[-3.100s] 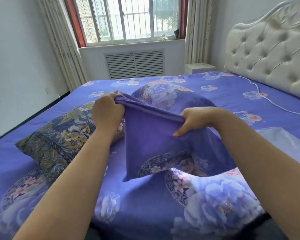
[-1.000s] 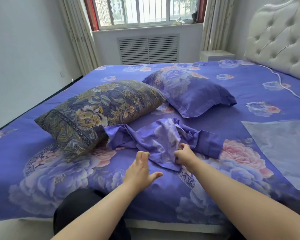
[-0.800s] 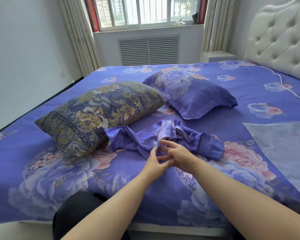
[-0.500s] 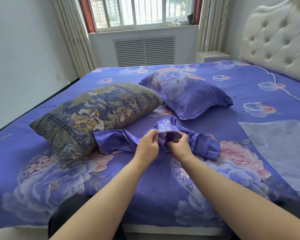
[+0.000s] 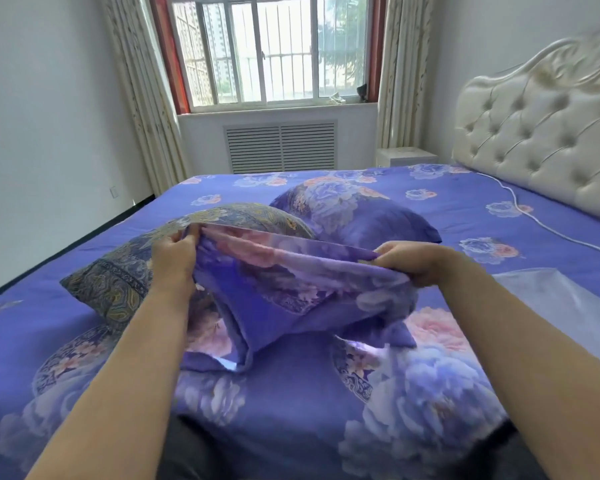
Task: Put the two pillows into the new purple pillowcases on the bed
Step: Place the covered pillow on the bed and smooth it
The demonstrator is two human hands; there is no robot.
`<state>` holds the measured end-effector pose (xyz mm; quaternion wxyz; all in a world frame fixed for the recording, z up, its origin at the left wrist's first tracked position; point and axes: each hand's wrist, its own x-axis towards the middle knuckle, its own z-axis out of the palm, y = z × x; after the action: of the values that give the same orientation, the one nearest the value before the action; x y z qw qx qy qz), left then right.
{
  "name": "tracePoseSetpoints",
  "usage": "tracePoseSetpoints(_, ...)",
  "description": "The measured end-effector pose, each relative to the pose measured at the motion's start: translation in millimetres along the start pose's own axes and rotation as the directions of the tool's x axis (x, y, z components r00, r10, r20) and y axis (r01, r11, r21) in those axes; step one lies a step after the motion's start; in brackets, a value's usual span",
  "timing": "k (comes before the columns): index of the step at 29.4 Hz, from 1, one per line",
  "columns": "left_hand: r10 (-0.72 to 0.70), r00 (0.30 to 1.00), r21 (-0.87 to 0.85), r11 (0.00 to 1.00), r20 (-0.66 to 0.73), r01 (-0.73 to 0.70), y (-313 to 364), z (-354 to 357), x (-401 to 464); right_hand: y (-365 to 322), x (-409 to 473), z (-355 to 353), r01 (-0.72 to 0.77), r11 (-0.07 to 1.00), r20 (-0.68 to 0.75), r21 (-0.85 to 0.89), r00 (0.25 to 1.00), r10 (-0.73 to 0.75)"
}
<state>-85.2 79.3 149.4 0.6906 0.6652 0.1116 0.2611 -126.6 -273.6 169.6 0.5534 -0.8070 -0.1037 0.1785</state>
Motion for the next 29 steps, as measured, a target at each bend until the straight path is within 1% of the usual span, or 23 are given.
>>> tracePoseSetpoints(1,-0.050,0.999,-0.074,0.996,0.014,0.050,-0.3,-1.3,9.4,-17.4,-13.3,-6.9,0.024,1.000,0.130,0.003,0.991,-0.024)
tracePoseSetpoints(2,-0.081,0.994,-0.137,0.986,0.067,0.090,0.9,-3.0,19.5,-34.1,-24.6,-14.3,0.056,0.997,0.194,0.046,0.979,-0.064)
tracePoseSetpoints(4,-0.092,0.984,-0.210,0.970,0.151,0.123,8.7,1.3,29.3,-55.1,-34.7,-30.8,0.145,0.978,0.157,0.149,0.973,-0.169)
tracePoseSetpoints(5,-0.095,0.987,-0.214,0.969,0.132,0.122,11.6,5.3,30.3,-58.7,-32.4,-38.8,0.154,0.975,0.145,0.159,0.973,-0.177)
tracePoseSetpoints(6,-0.107,0.990,-0.185,0.975,0.092,0.123,9.9,9.6,34.0,-59.7,-29.0,-42.7,0.104,0.985,0.144,0.137,0.982,-0.123)
tracePoseSetpoints(8,-0.167,0.986,-0.076,0.983,0.015,0.167,-8.0,15.0,46.3,-42.2,-10.5,-48.9,-0.117,0.988,0.145,-0.103,0.981,0.131)
tracePoseSetpoints(9,-0.258,0.966,-0.053,0.964,0.022,0.259,-19.6,18.6,50.4,-28.9,2.5,-51.9,-0.231,0.935,0.090,-0.270,0.961,0.263)
tracePoseSetpoints(10,-0.382,0.922,-0.087,0.918,0.066,0.387,-31.8,20.3,58.0,-17.8,14.7,-52.5,-0.307,0.862,-0.026,-0.405,0.946,0.324)
tracePoseSetpoints(11,-0.454,0.887,-0.088,0.883,0.085,0.460,-45.3,23.7,66.7,-8.4,26.5,-52.8,-0.344,0.805,-0.184,-0.484,0.939,0.291)
tracePoseSetpoints(12,-0.462,0.880,-0.078,0.879,0.110,0.471,-49.1,28.5,69.2,-3.3,37.5,-53.0,-0.335,0.795,-0.368,-0.506,0.917,0.152)
tracePoseSetpoints(13,-0.395,0.911,-0.055,0.913,0.123,0.403,-38.2,37.7,64.5,-5.2,43.9,-50.8,-0.272,0.834,-0.546,-0.479,0.837,-0.040)
tracePoseSetpoints(14,-0.278,0.954,-0.067,0.956,0.109,0.287,-22.5,47.2,63.5,-13.6,46.0,-48.3,-0.171,0.894,-0.706,-0.414,0.681,-0.197)
tracePoseSetpoints(15,-0.123,0.990,-0.161,0.978,0.073,0.134,2.7,54.6,58.5,-27.4,43.9,-45.6,-0.032,0.930,-0.818,-0.365,0.489,-0.304)
tracePoseSetpoints(16,0.015,1.000,-0.282,0.959,0.008,-0.012,27.2,60.1,59.2,-45.1,37.2,-45.1,0.109,0.931,-0.874,-0.349,0.321,-0.365)
tracePoseSetpoints(18,0.218,0.970,-0.461,0.854,-0.107,-0.243,76.0,64.3,57.2,-78.7,21.4,-52.1,0.313,0.852,-0.885,-0.420,0.066,-0.461)
tracePoseSetpoints(19,0.278,0.954,-0.519,0.802,-0.115,-0.296,91.0,62.3,56.9,-88.8,15.8,-58.4,0.355,0.806,-0.866,-0.474,-0.024,-0.499)
tracePoseSetpoints(20,0.317,0.943,-0.551,0.770,-0.104,-0.320,100.0,58.8,56.5,-94.1,11.0,-64.7,0.361,0.775,-0.844,-0.519,-0.073,-0.531)
tracePoseSetpoints(21,0.332,0.940,-0.553,0.770,-0.078,-0.318,97.4,53.8,56.4,-93.2,7.7,-69.3,0.339,0.759,-0.822,-0.556,-0.087,-0.563)
tracePoseSetpoints(22,0.329,0.943,-0.536,0.786,-0.059,-0.308,91.6,47.5,54.5,-86.9,7.2,-73.1,0.305,0.750,-0.798,-0.587,-0.062,-0.599)
tracePoseSetpoints(23,0.306,0.952,-0.482,0.829,-0.034,-0.283,77.1,39.2,54.4,-75.0,8.8,-75.1,0.268,0.737,-0.766,-0.620,-0.003,-0.643)
tracePoseSetpoints(25,0.273,0.962,-0.290,0.923,0.023,-0.255,43.6,22.9,48.5,-39.8,14.8,-75.4,0.195,0.699,-0.680,-0.687,0.163,-0.714)
tracePoseSetpoints(27,0.259,0.955,0.058,0.961,0.143,-0.270,12.9,5.5,35.3,0.0,20.3,-72.1,0.098,0.680,-0.595,-0.727,0.405,-0.694)
tracePoseSetpoints(29,0.196,0.906,0.418,0.837,0.375,-0.354,-12.1,-6.1,23.2,36.3,25.5,-59.9,-0.070,0.630,-0.468,-0.774,0.733,-0.494)
